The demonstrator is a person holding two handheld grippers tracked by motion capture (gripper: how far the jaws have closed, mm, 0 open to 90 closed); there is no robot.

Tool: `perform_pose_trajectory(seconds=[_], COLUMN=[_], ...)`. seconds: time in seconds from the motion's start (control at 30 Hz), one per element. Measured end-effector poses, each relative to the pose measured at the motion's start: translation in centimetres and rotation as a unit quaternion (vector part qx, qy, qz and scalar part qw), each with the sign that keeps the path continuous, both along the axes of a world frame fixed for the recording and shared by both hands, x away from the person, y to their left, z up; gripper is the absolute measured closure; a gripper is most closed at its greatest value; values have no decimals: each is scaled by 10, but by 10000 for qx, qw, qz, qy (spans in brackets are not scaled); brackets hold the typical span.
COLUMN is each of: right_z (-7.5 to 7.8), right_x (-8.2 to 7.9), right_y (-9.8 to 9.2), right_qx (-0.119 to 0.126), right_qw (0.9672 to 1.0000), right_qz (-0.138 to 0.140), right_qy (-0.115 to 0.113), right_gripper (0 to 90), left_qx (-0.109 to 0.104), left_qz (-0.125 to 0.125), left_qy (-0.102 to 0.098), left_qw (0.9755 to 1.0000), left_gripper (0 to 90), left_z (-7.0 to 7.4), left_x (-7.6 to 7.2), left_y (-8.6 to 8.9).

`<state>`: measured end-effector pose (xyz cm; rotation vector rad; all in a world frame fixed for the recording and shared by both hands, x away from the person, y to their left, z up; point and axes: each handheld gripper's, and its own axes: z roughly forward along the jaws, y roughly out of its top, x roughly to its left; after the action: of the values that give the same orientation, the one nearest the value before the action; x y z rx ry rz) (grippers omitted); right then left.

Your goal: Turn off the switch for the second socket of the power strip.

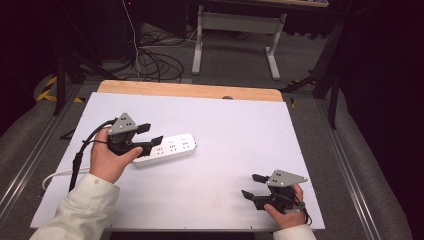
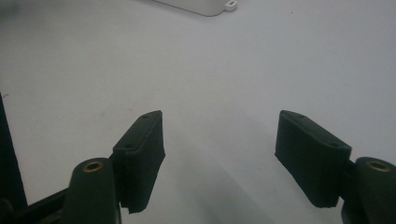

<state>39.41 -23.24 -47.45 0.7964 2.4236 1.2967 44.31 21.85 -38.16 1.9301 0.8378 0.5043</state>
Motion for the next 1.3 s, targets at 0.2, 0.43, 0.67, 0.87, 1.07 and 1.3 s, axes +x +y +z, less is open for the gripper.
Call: perform_pose_trajectory(seconds=[0.2,0.43,0.67,0.87,1.07,1.3], right_z=[0,1,1,1,1,1], right_x=[0,-1,-1,-1,-1,-1], right_y=[0,-1,-1,-1,0,0], right_qx=[23,67,90,103,83,88], right_qw=[10000,10000,9999,9999,9999,9999], right_qz=[12,34,53,63,69,71], right_qy=[-1,-4,-10,-8,-2,-2], right_gripper=[328,327,326,326,326,326], left_qx=[-38,-163,-176,-193,-276,-279], left_qz=[-160,-342,-442,-483,-518,-497], left_qy=[-133,-249,-338,-380,-161,-130], left_qw=[9998,9990,9983,9979,9981,9983], left_gripper=[264,221,176,134,118,107], left_z=[7,5,-11,-28,-49,-69], left_x=[-15,-35,-49,-57,-63,-70], left_y=[6,16,27,39,51,62])
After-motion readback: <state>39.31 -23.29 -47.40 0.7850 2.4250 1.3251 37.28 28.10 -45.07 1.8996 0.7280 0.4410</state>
